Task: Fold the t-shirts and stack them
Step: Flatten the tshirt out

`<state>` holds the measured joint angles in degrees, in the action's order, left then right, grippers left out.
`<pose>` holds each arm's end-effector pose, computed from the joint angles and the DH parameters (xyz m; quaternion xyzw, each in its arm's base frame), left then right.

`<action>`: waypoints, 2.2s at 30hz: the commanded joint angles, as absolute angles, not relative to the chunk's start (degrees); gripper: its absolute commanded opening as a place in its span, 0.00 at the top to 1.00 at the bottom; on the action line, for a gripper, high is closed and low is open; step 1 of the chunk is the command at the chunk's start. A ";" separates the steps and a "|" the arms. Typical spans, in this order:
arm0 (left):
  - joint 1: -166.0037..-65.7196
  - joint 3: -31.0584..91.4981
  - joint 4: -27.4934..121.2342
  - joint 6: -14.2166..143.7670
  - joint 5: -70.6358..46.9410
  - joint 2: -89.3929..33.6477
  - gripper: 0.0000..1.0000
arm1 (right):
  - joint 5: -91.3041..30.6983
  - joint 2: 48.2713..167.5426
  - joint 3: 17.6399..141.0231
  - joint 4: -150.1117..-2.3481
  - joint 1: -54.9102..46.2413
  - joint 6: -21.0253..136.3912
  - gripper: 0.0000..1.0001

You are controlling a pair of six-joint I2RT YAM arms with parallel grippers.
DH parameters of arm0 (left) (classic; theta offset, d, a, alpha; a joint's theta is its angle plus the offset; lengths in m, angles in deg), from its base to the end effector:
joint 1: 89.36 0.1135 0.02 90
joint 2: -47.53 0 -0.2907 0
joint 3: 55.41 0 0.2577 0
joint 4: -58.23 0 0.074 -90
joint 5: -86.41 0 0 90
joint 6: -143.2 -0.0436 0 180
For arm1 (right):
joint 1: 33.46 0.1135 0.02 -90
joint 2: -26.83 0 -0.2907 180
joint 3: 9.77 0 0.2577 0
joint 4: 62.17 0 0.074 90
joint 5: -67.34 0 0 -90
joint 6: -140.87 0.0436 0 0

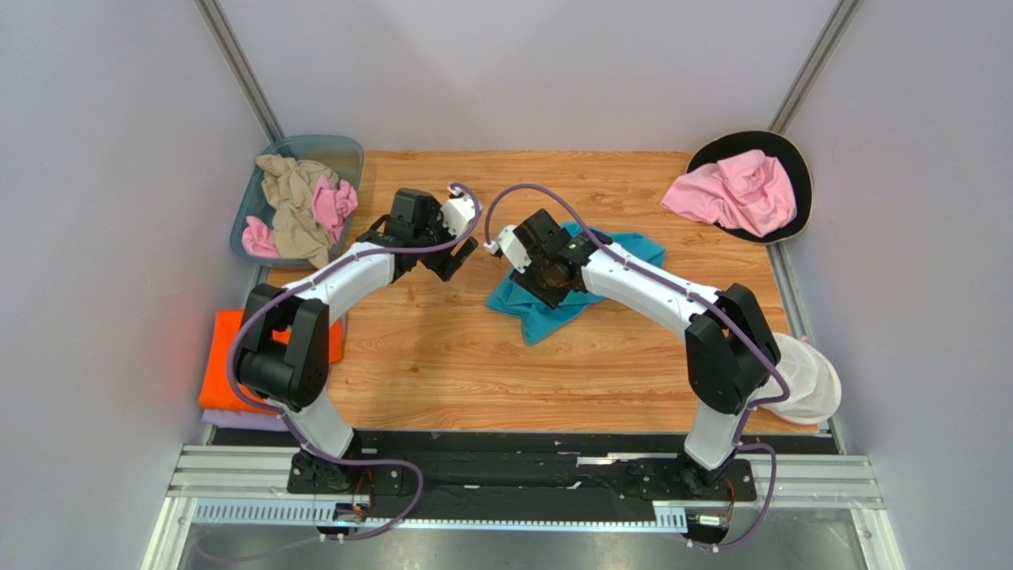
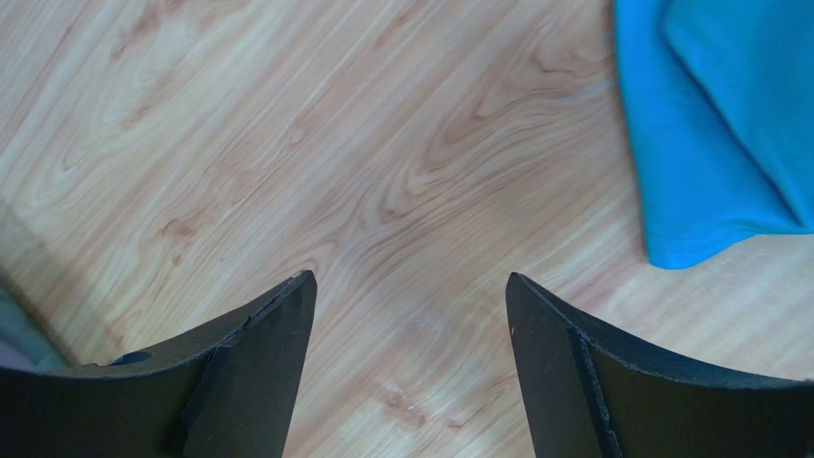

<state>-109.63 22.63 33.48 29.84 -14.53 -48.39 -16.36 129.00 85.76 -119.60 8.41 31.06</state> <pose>0.3547 -0.1398 0.2444 0.3743 0.8321 -0.0765 0.4021 0.2925 0.2558 0.2623 -0.4882 0.8418 -0.0097 0.2301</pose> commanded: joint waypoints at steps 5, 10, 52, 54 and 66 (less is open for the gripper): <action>-108.35 21.42 36.50 29.29 -13.78 -45.28 0.18 | -13.87 129.48 79.99 -112.73 6.27 29.25 0.62; -108.35 19.66 37.30 28.59 -12.46 -44.66 0.18 | -14.22 129.92 79.37 -112.28 6.00 28.98 0.62; -108.35 16.76 38.79 27.80 -11.14 -44.66 0.19 | -13.35 138.18 83.94 -107.28 4.33 27.49 0.81; -108.35 16.76 38.70 27.80 -11.14 -44.58 0.19 | -13.26 138.18 84.47 -107.36 3.81 27.40 0.87; -109.40 21.33 26.77 33.68 -18.34 -42.20 0.19 | -12.64 130.64 83.24 -109.82 2.93 27.75 1.00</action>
